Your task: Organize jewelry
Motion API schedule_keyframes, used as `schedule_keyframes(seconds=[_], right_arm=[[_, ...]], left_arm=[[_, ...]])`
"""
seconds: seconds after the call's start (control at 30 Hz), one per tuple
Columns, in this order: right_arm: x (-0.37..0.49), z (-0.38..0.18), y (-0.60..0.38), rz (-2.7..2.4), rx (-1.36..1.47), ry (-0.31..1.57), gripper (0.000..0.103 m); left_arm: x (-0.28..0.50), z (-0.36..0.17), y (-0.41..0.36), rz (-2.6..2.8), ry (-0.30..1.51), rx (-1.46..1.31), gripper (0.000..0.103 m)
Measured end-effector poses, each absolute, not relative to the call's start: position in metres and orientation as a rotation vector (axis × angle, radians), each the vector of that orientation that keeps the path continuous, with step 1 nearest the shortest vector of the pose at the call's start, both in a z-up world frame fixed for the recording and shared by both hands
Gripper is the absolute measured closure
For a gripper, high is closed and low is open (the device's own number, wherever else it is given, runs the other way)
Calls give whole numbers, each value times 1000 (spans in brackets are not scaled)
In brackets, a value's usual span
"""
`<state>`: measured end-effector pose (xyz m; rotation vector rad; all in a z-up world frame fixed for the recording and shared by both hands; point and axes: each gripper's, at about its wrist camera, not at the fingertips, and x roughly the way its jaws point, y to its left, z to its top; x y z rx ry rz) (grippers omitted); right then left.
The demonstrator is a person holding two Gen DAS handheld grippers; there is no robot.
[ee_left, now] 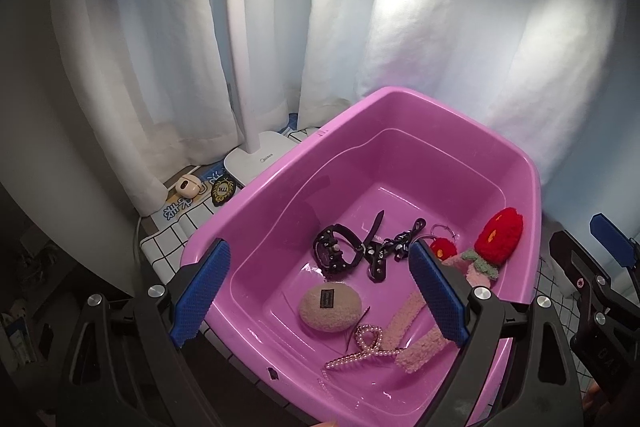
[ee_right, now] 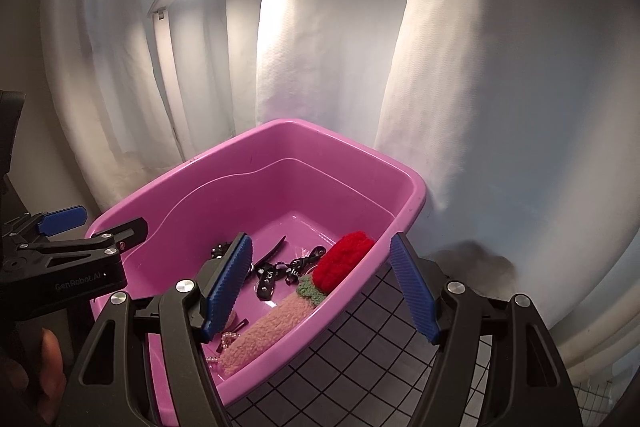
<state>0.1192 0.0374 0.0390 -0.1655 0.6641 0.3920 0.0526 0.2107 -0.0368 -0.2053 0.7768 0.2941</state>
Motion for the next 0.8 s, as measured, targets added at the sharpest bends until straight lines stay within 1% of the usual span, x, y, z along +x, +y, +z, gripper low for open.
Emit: schedule_keyframes(seconds=[0.8], right_arm=[[102,43,17,396,-135,670,35]], left_arm=[[38,-30,193,321,778,-177,14]])
